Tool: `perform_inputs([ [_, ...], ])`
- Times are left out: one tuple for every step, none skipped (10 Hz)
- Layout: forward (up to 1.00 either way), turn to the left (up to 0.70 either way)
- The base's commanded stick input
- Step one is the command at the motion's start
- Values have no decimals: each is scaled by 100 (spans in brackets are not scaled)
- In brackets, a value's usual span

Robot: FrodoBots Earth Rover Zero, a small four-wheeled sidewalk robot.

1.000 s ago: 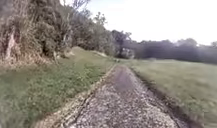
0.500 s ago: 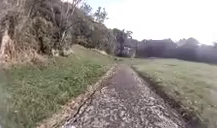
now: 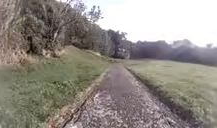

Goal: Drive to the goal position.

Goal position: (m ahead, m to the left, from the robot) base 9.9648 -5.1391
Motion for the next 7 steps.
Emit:
perform_inputs([
  [70,0],
  [70,0],
  [70,0],
  [70,0],
  [70,0],
  [70,0],
  [70,0],
])
